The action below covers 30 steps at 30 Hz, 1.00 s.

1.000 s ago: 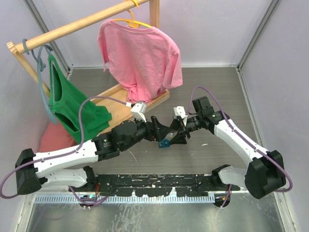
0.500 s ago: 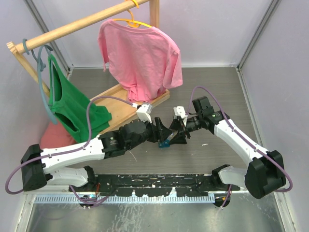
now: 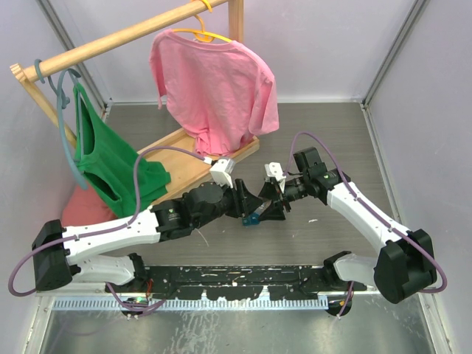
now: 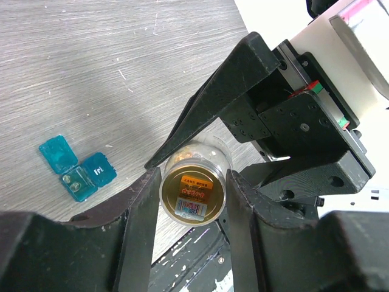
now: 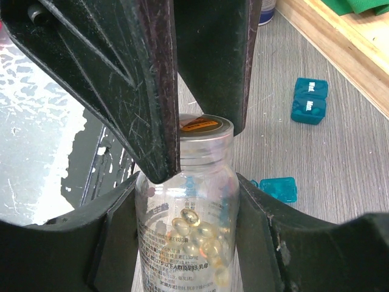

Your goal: Sort the pills into containers

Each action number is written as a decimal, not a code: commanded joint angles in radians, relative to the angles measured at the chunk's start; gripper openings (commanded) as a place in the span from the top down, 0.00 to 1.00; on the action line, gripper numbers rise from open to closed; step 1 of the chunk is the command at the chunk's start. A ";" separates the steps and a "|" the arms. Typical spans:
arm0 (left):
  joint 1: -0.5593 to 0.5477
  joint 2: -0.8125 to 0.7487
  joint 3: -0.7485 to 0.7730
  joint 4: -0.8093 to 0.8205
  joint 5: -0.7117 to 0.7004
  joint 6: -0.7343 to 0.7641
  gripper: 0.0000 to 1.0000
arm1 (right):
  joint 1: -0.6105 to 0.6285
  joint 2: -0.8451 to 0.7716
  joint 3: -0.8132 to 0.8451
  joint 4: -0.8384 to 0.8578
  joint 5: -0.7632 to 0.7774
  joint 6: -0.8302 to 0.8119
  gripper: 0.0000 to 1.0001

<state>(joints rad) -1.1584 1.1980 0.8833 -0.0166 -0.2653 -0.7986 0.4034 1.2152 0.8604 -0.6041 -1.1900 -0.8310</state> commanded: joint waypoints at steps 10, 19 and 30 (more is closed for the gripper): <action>-0.003 -0.008 0.039 0.006 0.045 0.052 0.43 | -0.003 -0.013 0.041 0.015 -0.028 0.011 0.99; -0.004 0.007 0.055 -0.005 0.063 0.092 0.72 | -0.003 -0.013 0.040 0.015 -0.027 0.011 0.99; 0.012 -0.016 -0.036 0.072 0.275 0.574 0.81 | -0.003 -0.013 0.040 0.013 -0.030 0.010 0.99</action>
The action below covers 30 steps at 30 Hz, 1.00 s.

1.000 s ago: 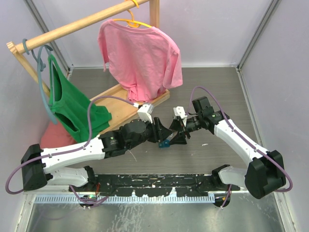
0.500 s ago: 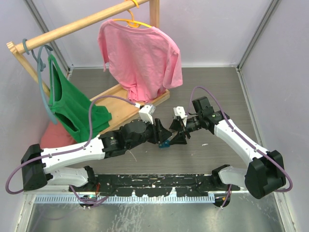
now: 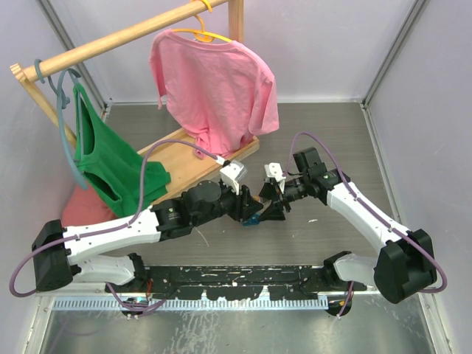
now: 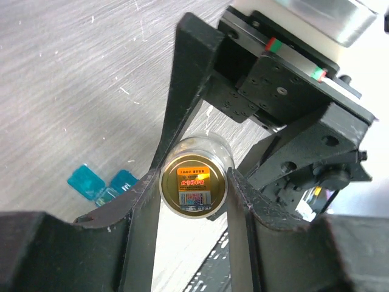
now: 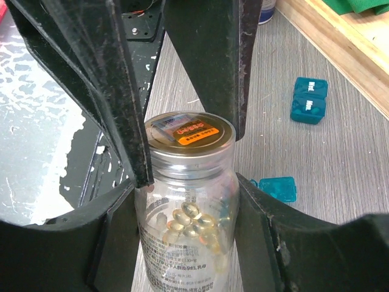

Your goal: Sort the pills into containers

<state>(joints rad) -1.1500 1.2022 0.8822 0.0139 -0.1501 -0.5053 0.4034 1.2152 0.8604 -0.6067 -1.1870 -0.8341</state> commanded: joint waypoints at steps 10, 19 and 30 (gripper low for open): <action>0.075 -0.072 -0.077 0.094 0.237 0.381 0.72 | -0.003 -0.011 0.040 0.016 -0.034 0.013 0.99; 0.076 -0.240 -0.175 0.279 0.116 0.116 0.02 | -0.002 -0.011 0.040 0.016 -0.038 0.013 0.99; -0.004 -0.242 -0.109 0.101 -0.112 -0.195 0.01 | -0.003 -0.010 0.041 0.015 -0.036 0.012 0.99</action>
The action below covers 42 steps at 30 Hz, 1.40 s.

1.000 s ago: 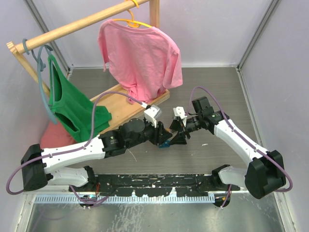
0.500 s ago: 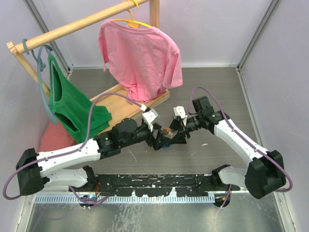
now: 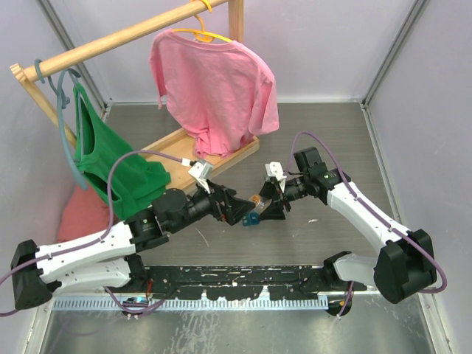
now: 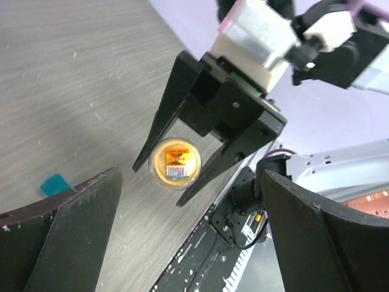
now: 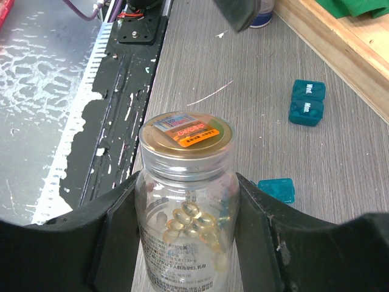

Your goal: Sort the pills into containers

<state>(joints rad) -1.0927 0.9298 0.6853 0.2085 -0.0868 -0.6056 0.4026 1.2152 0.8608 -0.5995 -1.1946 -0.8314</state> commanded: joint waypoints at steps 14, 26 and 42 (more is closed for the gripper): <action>-0.147 0.242 0.256 -0.214 -0.386 -0.072 0.16 | -0.001 -0.014 0.040 0.009 -0.028 0.011 0.99; -0.145 0.297 0.285 -0.193 -0.361 -0.057 0.40 | -0.002 -0.013 0.040 0.008 -0.028 0.011 0.99; -0.125 0.244 0.187 -0.062 -0.171 0.159 0.76 | -0.002 -0.017 0.040 0.007 -0.030 0.010 0.99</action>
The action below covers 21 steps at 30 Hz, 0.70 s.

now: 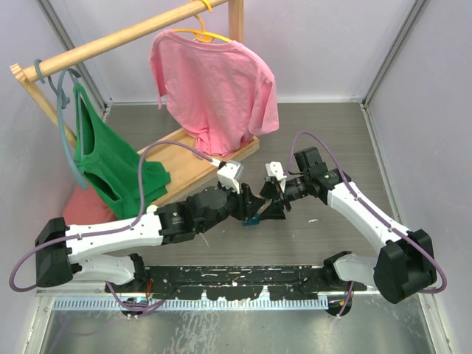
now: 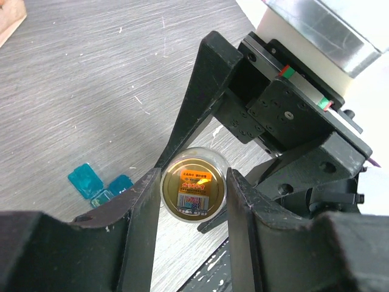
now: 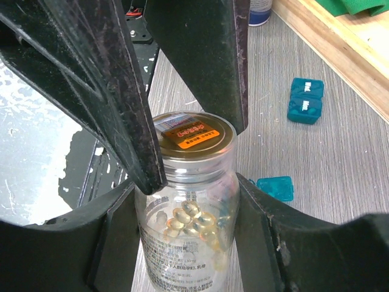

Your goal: Sort the pills into containers

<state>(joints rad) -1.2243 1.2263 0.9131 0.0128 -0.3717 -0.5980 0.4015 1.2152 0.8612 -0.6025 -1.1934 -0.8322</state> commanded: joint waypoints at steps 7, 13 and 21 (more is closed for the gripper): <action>0.044 -0.079 -0.098 0.134 0.307 0.374 0.82 | -0.001 -0.015 0.039 0.010 -0.032 0.011 0.99; 0.050 -0.104 -0.103 0.110 0.252 0.427 0.59 | -0.001 -0.011 0.039 0.010 -0.031 0.009 0.99; 0.050 -0.278 -0.215 0.225 0.142 0.318 0.02 | -0.001 -0.009 0.039 0.010 -0.031 0.009 0.99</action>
<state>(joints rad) -1.1717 1.0348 0.7227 0.1295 -0.1612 -0.2337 0.4026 1.2156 0.8616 -0.6010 -1.1984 -0.8318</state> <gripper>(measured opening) 0.968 0.592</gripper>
